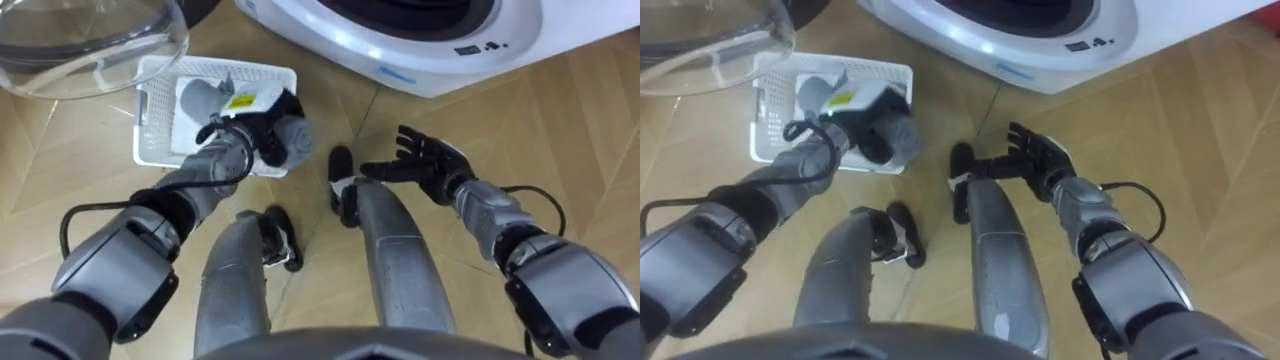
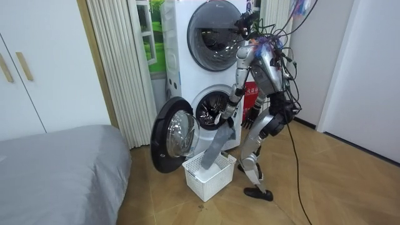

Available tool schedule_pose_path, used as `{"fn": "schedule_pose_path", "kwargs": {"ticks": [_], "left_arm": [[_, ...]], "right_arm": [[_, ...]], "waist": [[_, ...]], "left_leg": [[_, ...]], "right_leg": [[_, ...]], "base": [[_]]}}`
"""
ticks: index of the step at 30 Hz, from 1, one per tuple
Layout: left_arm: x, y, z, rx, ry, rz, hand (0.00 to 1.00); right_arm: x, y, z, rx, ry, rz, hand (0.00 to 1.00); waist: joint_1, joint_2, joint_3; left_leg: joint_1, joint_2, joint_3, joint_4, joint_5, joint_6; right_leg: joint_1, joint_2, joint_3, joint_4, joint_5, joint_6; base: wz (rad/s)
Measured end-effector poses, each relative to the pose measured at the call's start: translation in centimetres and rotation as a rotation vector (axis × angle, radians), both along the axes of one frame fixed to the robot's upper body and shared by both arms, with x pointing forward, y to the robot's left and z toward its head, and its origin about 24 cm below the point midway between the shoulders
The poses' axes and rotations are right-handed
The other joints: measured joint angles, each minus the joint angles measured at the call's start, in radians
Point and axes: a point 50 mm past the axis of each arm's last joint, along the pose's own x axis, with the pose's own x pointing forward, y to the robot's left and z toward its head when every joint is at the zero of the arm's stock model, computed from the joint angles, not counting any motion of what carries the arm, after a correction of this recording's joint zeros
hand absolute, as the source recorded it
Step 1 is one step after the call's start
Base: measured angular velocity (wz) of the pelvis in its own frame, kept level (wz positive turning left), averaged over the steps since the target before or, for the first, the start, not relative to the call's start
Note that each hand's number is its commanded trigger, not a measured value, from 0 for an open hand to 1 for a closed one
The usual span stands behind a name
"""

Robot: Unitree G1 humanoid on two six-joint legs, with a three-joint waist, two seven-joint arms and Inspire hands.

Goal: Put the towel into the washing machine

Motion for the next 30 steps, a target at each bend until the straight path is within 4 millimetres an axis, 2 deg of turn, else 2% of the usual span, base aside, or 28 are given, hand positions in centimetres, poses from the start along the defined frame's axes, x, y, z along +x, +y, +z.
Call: {"fn": "schedule_pose_path", "kwargs": {"ticks": [2,6,8,9,11,13,15,16,18,28,29,30], "left_arm": [[0.2,-0.8,0.5,-0.137,0.036,0.024,1.0],[-0.5,-2.8,0.8,-0.454,0.166,0.027,1.0],[-1.1,-3.4,0.5,-0.581,0.238,0.018,1.0],[-1.5,-3.6,0.3,-0.643,0.279,0.008,1.0],[-1.7,-3.9,0.2,-0.728,0.331,0.0,1.0],[-2.0,-4.3,0.5,-0.841,0.369,-0.03,1.0],[-2.1,-4.9,0.7,-0.924,0.403,-0.049,1.0],[-2.3,-5.4,0.7,-0.987,0.432,-0.054,1.0],[-2.7,-5.9,0.6,-1.071,0.473,-0.043,1.0],[-3.3,-6.2,0.6,-1.338,0.58,0.001,1.0],[-3.3,-6.2,0.7,-1.369,0.585,0.003,1.0],[-3.4,-6.1,0.7,-1.405,0.596,0.014,1.0]], "right_arm": [[0.0,0.2,0.0,-0.018,0.002,0.031,0.0],[0.0,0.8,-0.1,-0.02,0.003,0.036,0.0],[0.0,1.2,-0.2,-0.019,0.002,0.041,0.0],[-0.3,1.4,-0.4,-0.023,0.008,0.05,0.0],[-0.5,1.8,-0.6,-0.027,0.018,0.074,0.0],[-0.7,2.3,-0.8,-0.028,0.023,0.095,0.0],[-0.8,2.6,-0.9,-0.017,0.024,0.095,0.0],[-0.9,2.9,-0.9,-0.005,0.027,0.088,0.0],[-0.9,3.0,-0.9,0.005,0.026,0.08,0.0],[-1.8,3.0,-1.5,0.04,0.045,0.011,0.0],[-1.8,2.9,-1.5,0.046,0.043,0.0,0.42],[-1.8,2.9,-1.5,0.046,0.043,-0.003,0.6]], "waist": [[0.002,0.0,-0.0001],[0.031,-0.001,-0.0012],[0.029,-0.002,-0.0062],[0.031,-0.007,-0.0134],[0.028,-0.013,-0.0181],[0.028,-0.023,-0.0269],[0.028,-0.025,-0.0286],[0.032,-0.032,-0.0354],[0.032,-0.039,-0.0397],[0.033,-0.039,-0.0401],[0.035,-0.039,-0.0401],[0.039,-0.039,-0.0402]], "left_leg": [[-0.001,-0.007,-0.013,-0.007,0.009,-0.005],[-0.002,-0.011,-0.022,-0.009,0.016,-0.011],[-0.001,-0.012,-0.024,-0.012,0.02,-0.01],[0.002,-0.013,-0.024,-0.015,0.021,-0.01],[0.015,-0.013,-0.03,-0.015,0.021,-0.01],[0.024,-0.013,-0.037,-0.012,0.022,-0.011],[0.033,-0.014,-0.051,-0.011,0.023,-0.012],[0.033,-0.013,-0.052,-0.012,0.024,-0.012],[0.033,-0.013,-0.052,-0.012,0.024,-0.012],[0.034,-0.01,-0.073,-0.025,0.026,-0.015],[0.037,-0.011,-0.075,-0.03,0.029,-0.016],[0.042,-0.012,-0.076,-0.033,0.029,-0.016]], "right_leg": [[0.004,-0.009,-0.013,0.0,-0.001,-0.004],[0.004,-0.012,-0.019,0.002,-0.001,-0.009],[0.009,-0.014,-0.023,-0.002,0.0,-0.01],[0.011,-0.015,-0.024,-0.003,0.0,-0.01],[0.028,-0.017,-0.03,-0.003,-0.001,-0.012],[0.043,-0.018,-0.039,-0.005,-0.002,-0.012],[0.063,-0.02,-0.052,-0.015,-0.002,-0.013],[0.066,-0.02,-0.055,-0.02,0.0,-0.014],[0.067,-0.02,-0.056,-0.022,0.001,-0.014],[0.085,-0.019,-0.082,-0.046,0.002,-0.015],[0.088,-0.019,-0.084,-0.052,0.003,-0.015],[0.093,-0.019,-0.085,-0.054,0.003,-0.015]], "base": [[0.23],[0.09],[0.07],[0.0],[0.07],[0.1],[0.12],[0.08],[0.0],[0.03],[0.03],[0.0]]}}
